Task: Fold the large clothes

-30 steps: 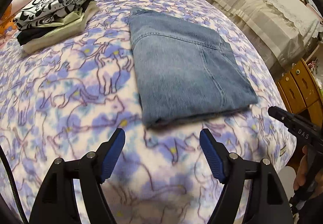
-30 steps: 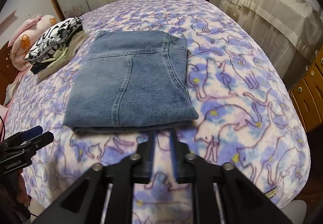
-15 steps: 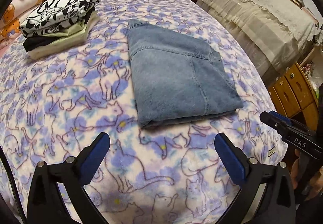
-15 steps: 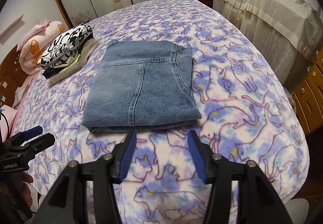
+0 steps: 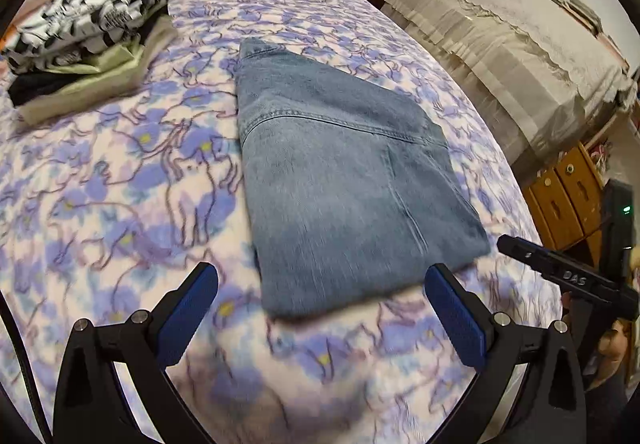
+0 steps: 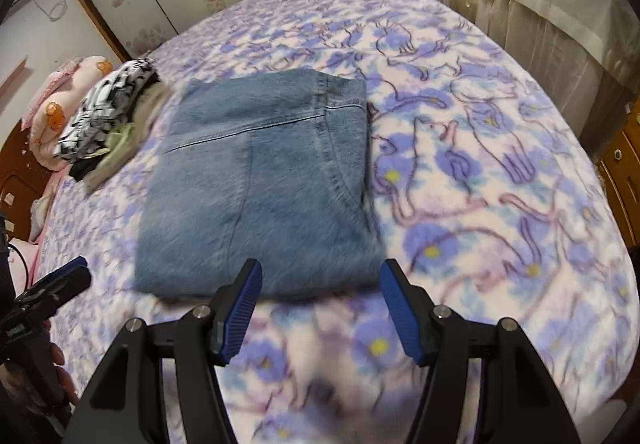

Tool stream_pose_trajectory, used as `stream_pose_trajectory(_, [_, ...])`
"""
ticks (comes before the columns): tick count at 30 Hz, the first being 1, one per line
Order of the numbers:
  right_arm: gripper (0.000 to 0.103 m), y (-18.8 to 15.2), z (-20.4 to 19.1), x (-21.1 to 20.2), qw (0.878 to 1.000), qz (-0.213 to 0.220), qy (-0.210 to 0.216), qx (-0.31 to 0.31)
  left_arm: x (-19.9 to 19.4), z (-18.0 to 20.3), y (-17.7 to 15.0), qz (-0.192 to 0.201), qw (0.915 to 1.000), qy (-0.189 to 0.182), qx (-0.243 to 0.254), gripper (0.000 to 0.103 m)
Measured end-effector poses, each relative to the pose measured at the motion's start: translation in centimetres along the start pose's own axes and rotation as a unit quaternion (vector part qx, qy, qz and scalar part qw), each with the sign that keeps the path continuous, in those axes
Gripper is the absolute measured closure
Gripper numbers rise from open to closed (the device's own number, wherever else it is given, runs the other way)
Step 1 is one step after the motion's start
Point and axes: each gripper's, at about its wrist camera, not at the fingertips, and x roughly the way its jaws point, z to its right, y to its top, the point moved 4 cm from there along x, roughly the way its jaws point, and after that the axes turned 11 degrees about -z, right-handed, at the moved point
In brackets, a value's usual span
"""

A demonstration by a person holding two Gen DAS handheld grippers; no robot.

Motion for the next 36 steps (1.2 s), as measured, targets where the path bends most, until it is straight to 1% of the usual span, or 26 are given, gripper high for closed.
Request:
stream_pose_trajectory(3, [0.041, 2.3, 1.3, 3.0, 1.000, -0.019, 0.019, 0.006, 2.9, -1.4, 2.1, -0.020, 0.9991, -0.031, -0.021, 0.000])
stream_pose_trajectory(4, [0.041, 3.2, 1.8, 4.1, 0.999, -0.030, 0.035, 0.012, 4.2, -2.0, 3.0, -0.030, 0.9981, -0.046, -0.028, 0.000])
stream_pose_trajectory(7, [0.041, 5.3, 3.1, 7.2, 0.993, -0.062, 0.095, 0.023, 6.9, -2.9, 4.9, -0.048, 0.9952, -0.077, -0.036, 0.000])
stream_pose_trajectory(8, [0.041, 6.1, 3.5, 8.7, 0.989, -0.080, 0.124, 0.024, 7.9, -3.2, 5.6, -0.052, 0.9940, -0.089, -0.036, 0.000])
stream_pose_trajectory(9, [0.041, 6.5, 3.7, 9.6, 0.986, -0.090, 0.140, 0.022, 9.0, -3.4, 6.3, -0.059, 0.9924, -0.102, -0.035, 0.001])
stream_pose_trajectory(10, [0.041, 7.1, 3.9, 10.5, 0.983, -0.097, 0.155, 0.020, 9.7, -3.5, 6.7, -0.064, 0.9912, -0.111, -0.033, 0.000])
stream_pose_trajectory(11, [0.040, 7.8, 4.2, 11.4, 0.977, -0.103, 0.184, 0.017, 10.8, -3.8, 7.3, -0.069, 0.9905, -0.114, -0.033, 0.000])
stream_pose_trajectory(12, [0.040, 8.2, 4.3, 11.8, 0.974, -0.104, 0.200, 0.017, 11.5, -4.0, 7.7, -0.071, 0.9903, -0.114, -0.032, 0.000])
stream_pose_trajectory(14, [0.040, 9.2, 4.3, 12.5, 0.968, -0.100, 0.231, 0.020, 13.1, -4.4, 8.3, -0.083, 0.9868, -0.134, -0.035, 0.000])
stream_pose_trajectory(16, [0.040, 9.9, 3.9, 12.8, 0.965, -0.094, 0.244, 0.013, 14.5, -4.8, 8.7, -0.097, 0.9823, -0.153, -0.048, 0.000])
stream_pose_trajectory(17, [0.040, 10.2, 3.4, 13.1, 0.964, -0.090, 0.251, 0.008, 14.8, -4.9, 8.9, -0.097, 0.9816, -0.157, -0.049, 0.000])
stream_pose_trajectory(19, [0.039, 10.5, 2.6, 13.8, 0.964, -0.095, 0.249, -0.003, 15.0, -4.6, 9.2, -0.100, 0.9816, -0.157, -0.045, 0.000])
stream_pose_trajectory(22, [0.040, 10.7, 2.1, 14.1, 0.964, -0.105, 0.244, -0.011, 15.5, -4.6, 9.5, -0.109, 0.9806, -0.154, -0.052, 0.000])
stream_pose_trajectory(23, [0.042, 10.9, 1.8, 14.3, 0.963, -0.108, 0.245, -0.007, 15.8, -4.5, 9.8, -0.115, 0.9799, -0.153, -0.055, 0.000])
stream_pose_trajectory(24, [0.049, 11.0, 1.6, 14.4, 0.962, -0.114, 0.250, -0.001, 16.1, -4.5, 10.1, -0.121, 0.9792, -0.152, -0.058, 0.000])
stream_pose_trajectory(27, [0.061, 11.3, 1.4, 15.0, 0.958, -0.134, 0.254, 0.018, 16.4, -4.0, 10.4, -0.138, 0.9793, -0.138, -0.054, 0.000])
stream_pose_trajectory(30, [0.068, 11.5, 0.9, 15.0, 0.959, -0.146, 0.241, 0.028, 16.9, -3.3, 10.8, -0.149, 0.9802, -0.121, -0.049, 0.000])
stream_pose_trajectory(33, [0.074, 11.5, 0.4, 14.7, 0.962, -0.146, 0.227, 0.034, 17.2, -2.7, 11.1, -0.160, 0.9804, -0.105, -0.045, 0.001])
stream_pose_trajectory(34, [0.075, 11.5, 0.2, 14.6, 0.964, -0.145, 0.222, 0.036, 17.0, -2.7, 10.9, -0.162, 0.9805, -0.101, -0.047, 0.004])
stream_pose_trajectory(35, [0.077, 11.4, 0.1, 14.4, 0.965, -0.143, 0.217, 0.038, 16.9, -2.5, 11.0, -0.162, 0.9813, -0.092, -0.050, 0.011])
stream_pose_trajectory(36, [0.080, 11.5, -0.4, 14.2, 0.966, -0.141, 0.212, 0.038, 16.8, -2.1, 11.2, -0.163, 0.9819, -0.083, -0.050, 0.015])
